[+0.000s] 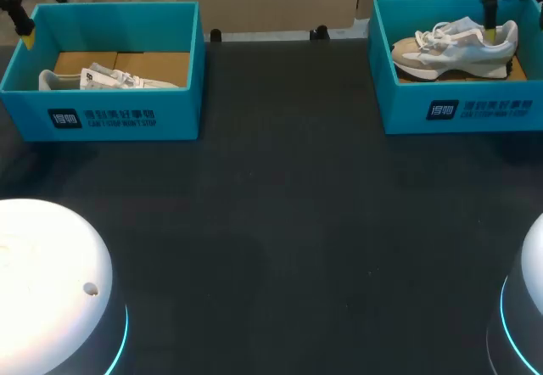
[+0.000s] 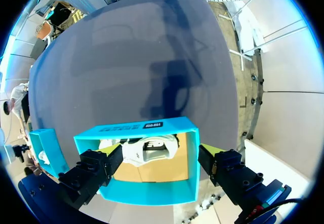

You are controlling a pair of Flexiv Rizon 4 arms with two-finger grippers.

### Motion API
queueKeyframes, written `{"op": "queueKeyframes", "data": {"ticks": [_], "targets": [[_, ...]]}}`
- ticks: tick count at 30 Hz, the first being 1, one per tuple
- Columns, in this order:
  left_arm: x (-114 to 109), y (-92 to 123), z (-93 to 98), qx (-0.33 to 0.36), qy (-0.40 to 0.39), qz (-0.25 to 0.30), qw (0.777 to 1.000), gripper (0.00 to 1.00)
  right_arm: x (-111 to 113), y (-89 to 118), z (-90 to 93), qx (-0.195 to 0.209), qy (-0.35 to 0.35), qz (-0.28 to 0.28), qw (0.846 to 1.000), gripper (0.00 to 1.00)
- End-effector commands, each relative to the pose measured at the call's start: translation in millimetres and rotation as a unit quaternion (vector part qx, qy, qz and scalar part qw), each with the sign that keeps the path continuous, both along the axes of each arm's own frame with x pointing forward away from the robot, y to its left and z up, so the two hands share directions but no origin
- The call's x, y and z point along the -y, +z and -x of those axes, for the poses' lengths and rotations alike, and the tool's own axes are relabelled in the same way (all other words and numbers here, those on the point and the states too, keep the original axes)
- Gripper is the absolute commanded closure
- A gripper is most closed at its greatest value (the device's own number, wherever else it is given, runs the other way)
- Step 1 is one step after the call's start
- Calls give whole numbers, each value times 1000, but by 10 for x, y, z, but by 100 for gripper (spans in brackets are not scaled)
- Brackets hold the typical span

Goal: Take the shoe out of the shoebox, open the shoe tongue, remove and reinsert the insole, then place the shoe into the shoebox

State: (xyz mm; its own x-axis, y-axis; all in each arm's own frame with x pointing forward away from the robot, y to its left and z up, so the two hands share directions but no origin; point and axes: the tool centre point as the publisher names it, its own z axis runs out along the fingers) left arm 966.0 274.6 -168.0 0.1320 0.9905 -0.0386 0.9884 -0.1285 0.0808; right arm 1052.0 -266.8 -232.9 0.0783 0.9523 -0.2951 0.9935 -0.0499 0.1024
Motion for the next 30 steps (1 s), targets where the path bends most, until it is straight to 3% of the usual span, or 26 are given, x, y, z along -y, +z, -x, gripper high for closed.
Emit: {"op": "queueKeyframes", "data": {"ticks": [1,3,20,30], "targets": [[-1,1,2,0,0,-1,1000,0,102,-25,-349,9,8,10,1000,0],[-1,1,2,0,0,-1,1000,0,175,-98,-501,-7,20,-1,1000,0],[-1,1,2,0,0,-1,1000,0,175,-98,-501,-7,20,-1,1000,0],[-1,1,2,0,0,-1,1000,0,230,-356,-831,13,13,-21,1000,0]]}}
